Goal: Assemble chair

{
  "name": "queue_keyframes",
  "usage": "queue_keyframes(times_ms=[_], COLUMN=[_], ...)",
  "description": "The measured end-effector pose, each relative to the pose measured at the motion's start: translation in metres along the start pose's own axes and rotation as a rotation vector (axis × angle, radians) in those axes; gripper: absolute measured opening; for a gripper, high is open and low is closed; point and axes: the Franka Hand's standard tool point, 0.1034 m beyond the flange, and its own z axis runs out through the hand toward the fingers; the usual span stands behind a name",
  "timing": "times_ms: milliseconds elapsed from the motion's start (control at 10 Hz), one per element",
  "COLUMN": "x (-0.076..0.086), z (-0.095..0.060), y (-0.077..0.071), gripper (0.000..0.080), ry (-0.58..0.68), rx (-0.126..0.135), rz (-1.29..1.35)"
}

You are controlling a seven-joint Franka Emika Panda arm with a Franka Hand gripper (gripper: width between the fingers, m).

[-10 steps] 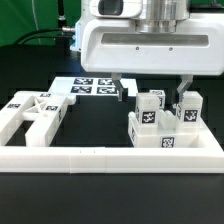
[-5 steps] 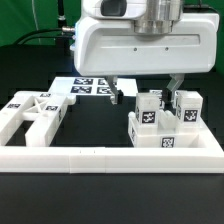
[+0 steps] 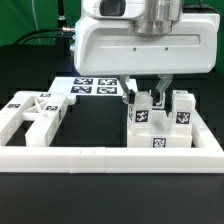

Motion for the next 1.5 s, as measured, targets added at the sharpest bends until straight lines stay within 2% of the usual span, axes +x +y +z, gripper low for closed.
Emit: queue_keyframes(times_ms=[500, 900, 1200, 1300, 1400, 1500], x=[-0.001, 0.001, 0.001, 0.001, 0.001, 0.000], z=[0.000, -0.001, -0.001, -0.001, -0.001, -0.002], y=[0.000, 0.010, 0.014, 0.014, 0.014, 0.013], gripper=[0.0284, 0.0284, 0.0293, 0.0494, 0.0494, 0.0615], ry=[-0.002, 0.028, 0.028, 0.028, 0.029, 0.028], rx=[0.002, -0.009, -0.011, -0.011, -0.011, -0.010], rz=[0.371, 0.633, 0.656, 0.656, 0.655, 0.650])
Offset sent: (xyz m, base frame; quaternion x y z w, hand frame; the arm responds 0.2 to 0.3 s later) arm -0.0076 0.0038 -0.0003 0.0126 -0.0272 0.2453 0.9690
